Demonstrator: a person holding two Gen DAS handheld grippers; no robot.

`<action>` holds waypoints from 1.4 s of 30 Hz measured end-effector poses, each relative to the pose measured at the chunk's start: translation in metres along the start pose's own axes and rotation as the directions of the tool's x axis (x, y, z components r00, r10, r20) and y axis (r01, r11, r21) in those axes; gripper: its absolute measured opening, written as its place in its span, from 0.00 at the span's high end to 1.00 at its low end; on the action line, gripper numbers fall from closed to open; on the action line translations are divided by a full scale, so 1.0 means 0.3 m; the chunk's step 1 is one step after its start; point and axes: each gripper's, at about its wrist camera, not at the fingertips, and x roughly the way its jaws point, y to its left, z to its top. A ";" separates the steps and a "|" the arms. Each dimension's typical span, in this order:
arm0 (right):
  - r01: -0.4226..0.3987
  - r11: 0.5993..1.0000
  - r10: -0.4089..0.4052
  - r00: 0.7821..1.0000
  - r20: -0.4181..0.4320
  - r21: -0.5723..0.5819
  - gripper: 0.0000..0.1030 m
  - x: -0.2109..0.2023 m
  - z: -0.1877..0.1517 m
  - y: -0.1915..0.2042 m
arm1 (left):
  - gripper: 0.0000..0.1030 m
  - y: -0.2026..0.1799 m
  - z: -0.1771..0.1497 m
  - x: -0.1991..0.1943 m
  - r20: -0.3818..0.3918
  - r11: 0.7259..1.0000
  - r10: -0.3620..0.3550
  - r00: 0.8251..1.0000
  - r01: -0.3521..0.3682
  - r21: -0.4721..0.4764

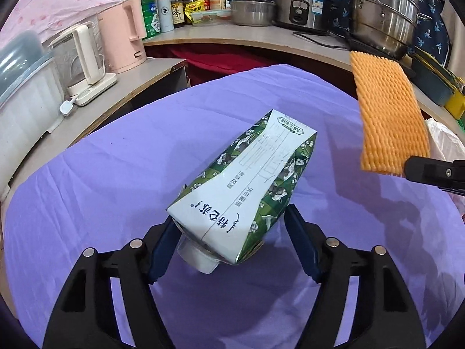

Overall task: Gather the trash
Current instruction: 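Grasp the orange mesh sleeve with the right tool while the left tool grasps the green milk carton, then carry the mesh sleeve and milk carton over the bin with both tools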

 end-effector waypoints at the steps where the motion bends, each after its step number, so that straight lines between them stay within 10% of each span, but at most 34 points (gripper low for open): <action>1: 0.005 1.000 -0.005 1.000 0.002 -0.003 0.91 -0.007 -0.002 0.000 | 0.35 -0.018 -0.005 -0.006 0.003 1.000 -0.006 1.000 0.006 -0.003; 25: 0.064 0.998 -0.065 0.995 0.076 0.010 0.91 -0.430 -0.185 -0.142 | 0.45 -0.501 -0.159 -0.360 -0.028 0.966 0.054 0.998 -0.059 -0.251; 42: 0.032 0.996 -0.046 0.987 0.156 0.089 0.91 -0.752 -0.291 -0.322 | 0.47 -0.835 -0.097 -0.553 0.047 0.987 0.024 0.999 -0.016 -0.159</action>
